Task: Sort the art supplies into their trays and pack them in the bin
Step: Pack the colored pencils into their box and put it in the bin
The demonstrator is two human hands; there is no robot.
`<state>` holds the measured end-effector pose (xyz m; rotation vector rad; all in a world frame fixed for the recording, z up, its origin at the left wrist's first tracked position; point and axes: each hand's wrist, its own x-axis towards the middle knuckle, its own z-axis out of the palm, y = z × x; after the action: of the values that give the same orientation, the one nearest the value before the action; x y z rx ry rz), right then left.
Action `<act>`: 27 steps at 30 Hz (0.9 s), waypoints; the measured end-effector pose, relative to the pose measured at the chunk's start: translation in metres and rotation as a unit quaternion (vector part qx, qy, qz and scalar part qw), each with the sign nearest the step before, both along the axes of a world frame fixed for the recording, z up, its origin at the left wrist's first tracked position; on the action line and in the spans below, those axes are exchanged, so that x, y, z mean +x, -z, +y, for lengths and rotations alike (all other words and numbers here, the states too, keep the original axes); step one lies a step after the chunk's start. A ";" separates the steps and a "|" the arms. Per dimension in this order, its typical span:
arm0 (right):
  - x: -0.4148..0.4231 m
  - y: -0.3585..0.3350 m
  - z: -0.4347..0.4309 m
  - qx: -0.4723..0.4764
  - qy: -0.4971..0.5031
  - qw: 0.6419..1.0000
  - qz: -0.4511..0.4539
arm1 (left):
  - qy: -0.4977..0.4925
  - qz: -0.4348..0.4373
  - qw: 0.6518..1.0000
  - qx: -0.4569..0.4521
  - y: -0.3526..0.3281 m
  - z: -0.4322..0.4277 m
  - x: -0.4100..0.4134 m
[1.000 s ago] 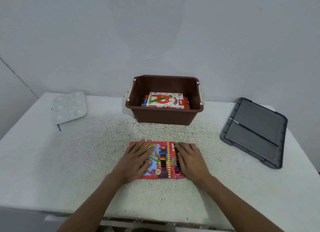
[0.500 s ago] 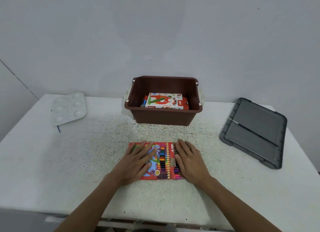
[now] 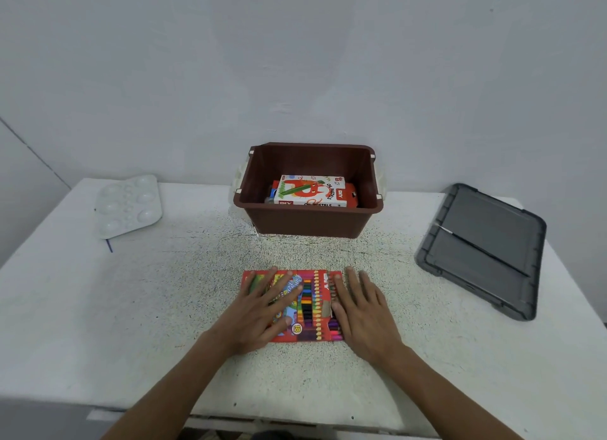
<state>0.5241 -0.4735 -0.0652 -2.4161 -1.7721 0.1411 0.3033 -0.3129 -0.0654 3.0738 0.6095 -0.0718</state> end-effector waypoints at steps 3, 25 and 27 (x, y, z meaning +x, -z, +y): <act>-0.002 -0.001 0.004 -0.005 0.011 1.000 0.004 | 0.001 0.003 1.000 0.006 0.002 0.000 -0.001; -0.001 -0.006 0.002 -0.021 -0.002 0.999 0.025 | -0.011 -0.004 1.000 -0.005 -0.001 -0.004 0.002; -0.007 -0.008 0.006 -0.023 -0.024 0.999 0.036 | -0.011 -0.010 1.000 -0.010 0.000 -0.004 0.001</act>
<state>0.5175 -0.4679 -0.0571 -2.3698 -1.8152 0.2737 0.3046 -0.3168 -0.0651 3.0442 0.6364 -0.0476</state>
